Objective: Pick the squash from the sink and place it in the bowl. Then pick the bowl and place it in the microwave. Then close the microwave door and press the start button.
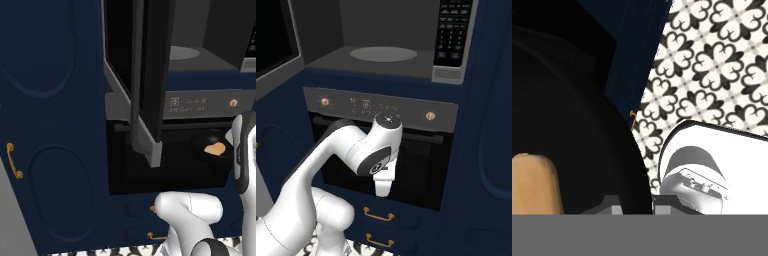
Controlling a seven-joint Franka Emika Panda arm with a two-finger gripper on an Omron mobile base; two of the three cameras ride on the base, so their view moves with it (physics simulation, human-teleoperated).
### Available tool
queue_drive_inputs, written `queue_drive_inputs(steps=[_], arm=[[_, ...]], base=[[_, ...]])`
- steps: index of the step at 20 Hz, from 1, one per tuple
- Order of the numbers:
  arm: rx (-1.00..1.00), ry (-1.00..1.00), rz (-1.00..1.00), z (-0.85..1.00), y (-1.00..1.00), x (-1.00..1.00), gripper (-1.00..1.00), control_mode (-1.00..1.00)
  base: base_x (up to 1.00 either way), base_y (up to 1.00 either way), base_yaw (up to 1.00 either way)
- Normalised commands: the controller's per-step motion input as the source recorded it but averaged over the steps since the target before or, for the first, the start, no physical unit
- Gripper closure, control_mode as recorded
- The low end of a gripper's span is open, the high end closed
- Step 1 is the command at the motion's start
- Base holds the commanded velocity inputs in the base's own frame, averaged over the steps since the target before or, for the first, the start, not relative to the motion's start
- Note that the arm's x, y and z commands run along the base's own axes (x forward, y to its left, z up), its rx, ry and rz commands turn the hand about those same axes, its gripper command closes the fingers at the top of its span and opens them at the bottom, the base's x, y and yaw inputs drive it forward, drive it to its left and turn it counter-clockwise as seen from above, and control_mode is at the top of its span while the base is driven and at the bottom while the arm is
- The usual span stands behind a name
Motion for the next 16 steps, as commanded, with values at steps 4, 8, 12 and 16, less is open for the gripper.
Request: queue_drive_inputs(steps=[4,8,12,16], arm=[[0.0,0.0,0.0,0.0,0.0,0.0,1.0,1.0],[0.0,0.0,0.0,0.0,0.0,0.0,1.0,1.0],[0.0,0.0,0.0,0.0,0.0,0.0,1.0,1.0],[0.0,0.0,0.0,0.0,0.0,0.0,1.0,1.0]], base=[[0.17,0.0,-0.01],[0.27,0.0,-0.01],[0.37,0.0,-0.01],[0.23,0.0,-0.01]])
